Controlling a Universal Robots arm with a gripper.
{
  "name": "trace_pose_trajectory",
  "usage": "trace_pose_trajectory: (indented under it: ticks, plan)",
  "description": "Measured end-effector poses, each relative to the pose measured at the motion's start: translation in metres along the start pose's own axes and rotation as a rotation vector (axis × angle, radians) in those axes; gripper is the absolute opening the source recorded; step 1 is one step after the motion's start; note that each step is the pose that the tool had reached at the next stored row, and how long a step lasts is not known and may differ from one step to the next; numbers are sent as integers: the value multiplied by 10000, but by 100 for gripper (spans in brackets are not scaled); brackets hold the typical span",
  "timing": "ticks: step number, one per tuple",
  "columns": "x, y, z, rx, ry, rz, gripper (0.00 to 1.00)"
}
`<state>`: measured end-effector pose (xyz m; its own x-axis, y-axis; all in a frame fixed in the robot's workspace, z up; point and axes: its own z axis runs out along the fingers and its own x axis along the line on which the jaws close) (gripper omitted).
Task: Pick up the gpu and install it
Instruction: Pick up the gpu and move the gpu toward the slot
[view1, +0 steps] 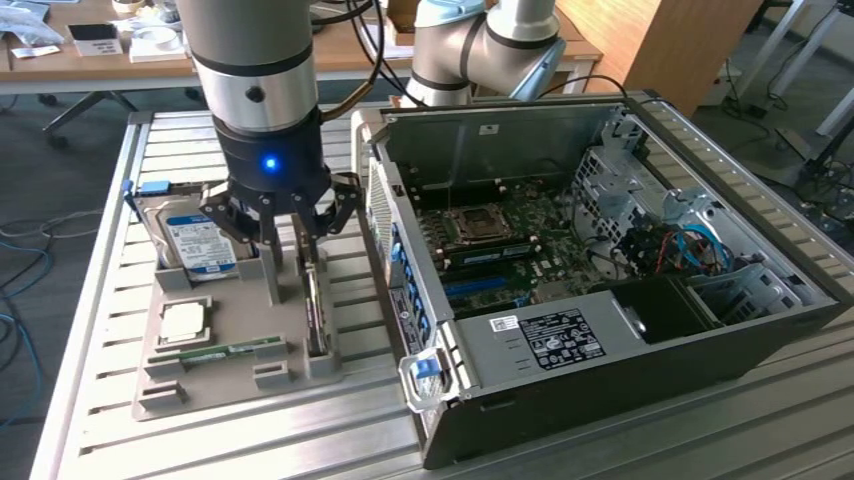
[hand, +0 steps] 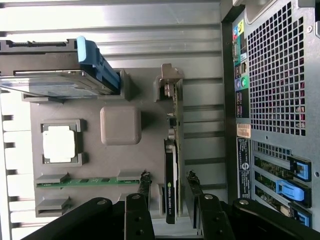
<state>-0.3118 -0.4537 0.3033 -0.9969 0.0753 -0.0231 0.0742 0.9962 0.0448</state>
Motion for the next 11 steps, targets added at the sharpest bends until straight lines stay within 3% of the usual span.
trace_pose_trajectory:
  ticks: [11]
  plan:
    - [-32, 2, 17, -3, -3, 0, 42]
